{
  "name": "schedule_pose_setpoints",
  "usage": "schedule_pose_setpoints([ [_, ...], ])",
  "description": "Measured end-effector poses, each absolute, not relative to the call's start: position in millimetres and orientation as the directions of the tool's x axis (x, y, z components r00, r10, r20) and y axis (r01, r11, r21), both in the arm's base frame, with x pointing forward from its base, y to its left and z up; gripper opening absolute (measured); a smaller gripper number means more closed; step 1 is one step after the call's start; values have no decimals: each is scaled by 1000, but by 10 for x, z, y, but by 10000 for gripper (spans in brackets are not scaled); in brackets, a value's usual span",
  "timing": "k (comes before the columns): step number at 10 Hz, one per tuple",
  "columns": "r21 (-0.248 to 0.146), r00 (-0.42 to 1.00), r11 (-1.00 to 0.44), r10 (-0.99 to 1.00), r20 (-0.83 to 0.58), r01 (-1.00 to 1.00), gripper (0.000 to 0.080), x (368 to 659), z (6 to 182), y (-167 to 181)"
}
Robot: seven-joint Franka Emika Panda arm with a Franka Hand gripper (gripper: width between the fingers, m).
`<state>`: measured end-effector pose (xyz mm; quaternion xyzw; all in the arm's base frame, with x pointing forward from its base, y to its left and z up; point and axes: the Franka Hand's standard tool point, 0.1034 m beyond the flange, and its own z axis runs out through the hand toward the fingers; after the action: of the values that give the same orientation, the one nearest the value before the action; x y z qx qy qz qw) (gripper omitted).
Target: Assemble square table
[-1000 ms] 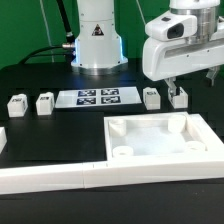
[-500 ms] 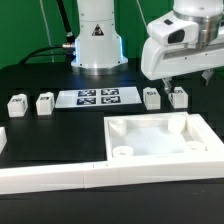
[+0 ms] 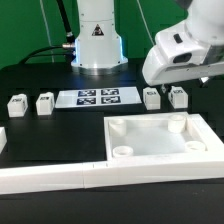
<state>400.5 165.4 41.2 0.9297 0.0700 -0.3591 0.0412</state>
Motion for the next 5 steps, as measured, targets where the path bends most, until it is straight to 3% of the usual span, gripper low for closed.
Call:
schedule_pose_setpoints([
  [1, 54, 675, -989, 54, -736, 138, 649, 4023, 345, 1672],
  [5, 65, 629, -989, 34, -777, 134, 649, 4007, 296, 1667],
])
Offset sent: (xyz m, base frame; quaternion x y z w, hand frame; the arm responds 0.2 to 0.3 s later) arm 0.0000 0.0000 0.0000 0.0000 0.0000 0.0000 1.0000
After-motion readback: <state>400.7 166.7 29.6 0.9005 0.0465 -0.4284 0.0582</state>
